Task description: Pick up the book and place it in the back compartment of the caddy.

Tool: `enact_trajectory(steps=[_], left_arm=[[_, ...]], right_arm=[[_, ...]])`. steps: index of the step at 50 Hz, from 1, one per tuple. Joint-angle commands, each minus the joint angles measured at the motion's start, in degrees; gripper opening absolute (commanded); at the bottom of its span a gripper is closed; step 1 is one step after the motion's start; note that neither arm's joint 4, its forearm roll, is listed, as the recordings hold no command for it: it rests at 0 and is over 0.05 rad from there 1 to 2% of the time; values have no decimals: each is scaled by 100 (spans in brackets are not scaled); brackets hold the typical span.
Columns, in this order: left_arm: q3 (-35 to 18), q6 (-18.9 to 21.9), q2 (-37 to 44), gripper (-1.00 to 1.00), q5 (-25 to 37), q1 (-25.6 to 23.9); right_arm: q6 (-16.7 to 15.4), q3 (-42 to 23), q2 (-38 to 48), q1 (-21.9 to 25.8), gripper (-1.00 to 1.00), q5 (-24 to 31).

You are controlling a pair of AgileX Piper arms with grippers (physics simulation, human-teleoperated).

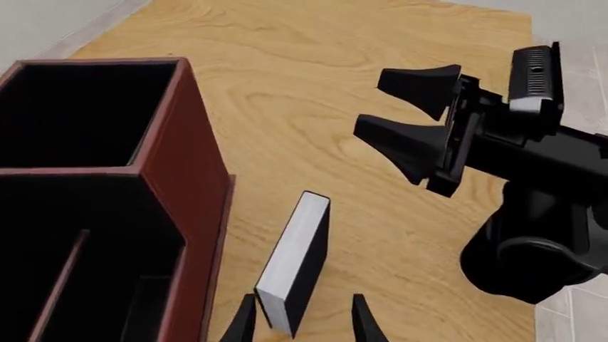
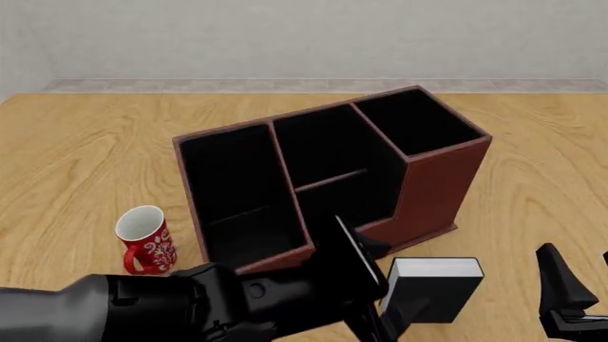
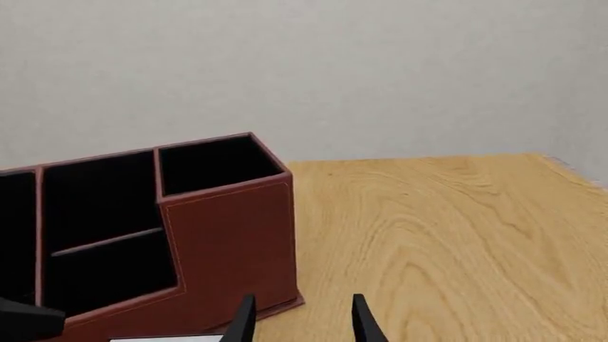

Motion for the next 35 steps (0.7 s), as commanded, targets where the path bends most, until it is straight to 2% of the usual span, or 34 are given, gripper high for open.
enact_trajectory(steps=[1,17,28,35], left_arm=[[-90,-74,271,100,-45,130],[-143,-149,330,100,-11,182],[-257,23,589,100,8,247],[-316,-11,694,100,-8,282]], right_arm=[[1,0,-4,-2,100,0],[7,0,-9,-13,100,0],[12,0,-11,-14,100,-1],[12,0,-13,-16,100,-1]])
